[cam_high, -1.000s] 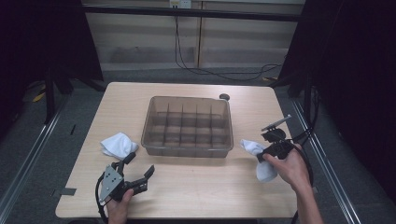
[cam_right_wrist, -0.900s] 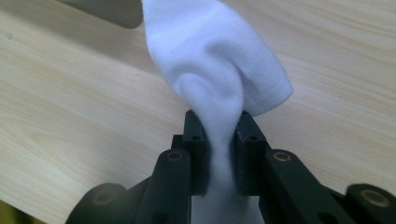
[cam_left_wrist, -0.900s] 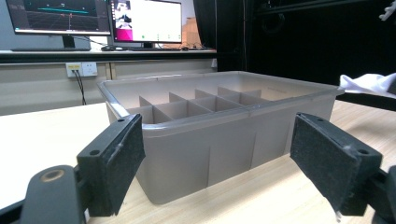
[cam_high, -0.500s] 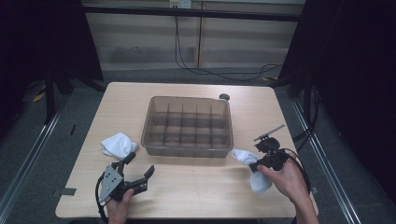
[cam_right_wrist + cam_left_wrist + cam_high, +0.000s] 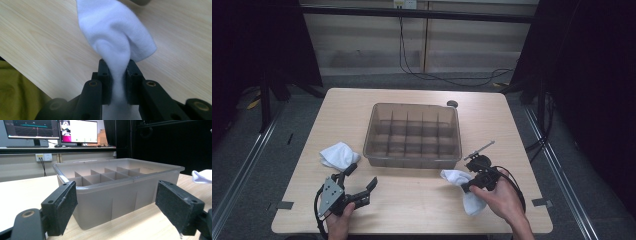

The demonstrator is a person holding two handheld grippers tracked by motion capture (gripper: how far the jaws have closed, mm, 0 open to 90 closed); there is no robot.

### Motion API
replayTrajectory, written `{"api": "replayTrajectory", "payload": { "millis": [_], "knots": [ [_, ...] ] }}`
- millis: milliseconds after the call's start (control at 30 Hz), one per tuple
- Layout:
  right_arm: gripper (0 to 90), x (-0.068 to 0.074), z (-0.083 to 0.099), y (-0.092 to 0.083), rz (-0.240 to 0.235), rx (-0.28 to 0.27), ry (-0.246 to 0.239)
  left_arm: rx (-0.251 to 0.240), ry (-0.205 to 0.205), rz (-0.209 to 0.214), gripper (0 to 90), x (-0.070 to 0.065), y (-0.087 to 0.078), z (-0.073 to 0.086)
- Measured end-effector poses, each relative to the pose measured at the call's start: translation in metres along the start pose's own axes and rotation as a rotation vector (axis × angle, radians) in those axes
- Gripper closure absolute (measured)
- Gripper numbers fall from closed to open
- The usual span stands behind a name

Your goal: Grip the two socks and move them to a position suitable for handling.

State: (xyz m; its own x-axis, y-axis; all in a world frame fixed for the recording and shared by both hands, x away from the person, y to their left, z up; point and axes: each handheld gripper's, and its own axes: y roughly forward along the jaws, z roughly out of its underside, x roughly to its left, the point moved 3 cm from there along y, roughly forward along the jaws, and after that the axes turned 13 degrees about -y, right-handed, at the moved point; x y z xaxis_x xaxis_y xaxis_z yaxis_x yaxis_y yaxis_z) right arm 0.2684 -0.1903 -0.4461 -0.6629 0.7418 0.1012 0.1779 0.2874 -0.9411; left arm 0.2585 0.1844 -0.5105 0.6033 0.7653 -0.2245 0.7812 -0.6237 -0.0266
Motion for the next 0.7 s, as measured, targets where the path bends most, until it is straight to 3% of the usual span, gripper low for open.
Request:
{"api": "replayTrajectory", "payload": {
  "millis": [333,700],
  "knots": [
    [77.2,0.022,-0.024,0.027,-0.046,0.019,-0.044,0.0,0.001,0.001,17.3,0.0,0.0,0.0],
    [75.8,0.031,-0.036,0.05,-0.05,0.056,-0.075,-0.001,-0.003,-0.003,17.3,0.0,0.0,0.0]
  ]
}}
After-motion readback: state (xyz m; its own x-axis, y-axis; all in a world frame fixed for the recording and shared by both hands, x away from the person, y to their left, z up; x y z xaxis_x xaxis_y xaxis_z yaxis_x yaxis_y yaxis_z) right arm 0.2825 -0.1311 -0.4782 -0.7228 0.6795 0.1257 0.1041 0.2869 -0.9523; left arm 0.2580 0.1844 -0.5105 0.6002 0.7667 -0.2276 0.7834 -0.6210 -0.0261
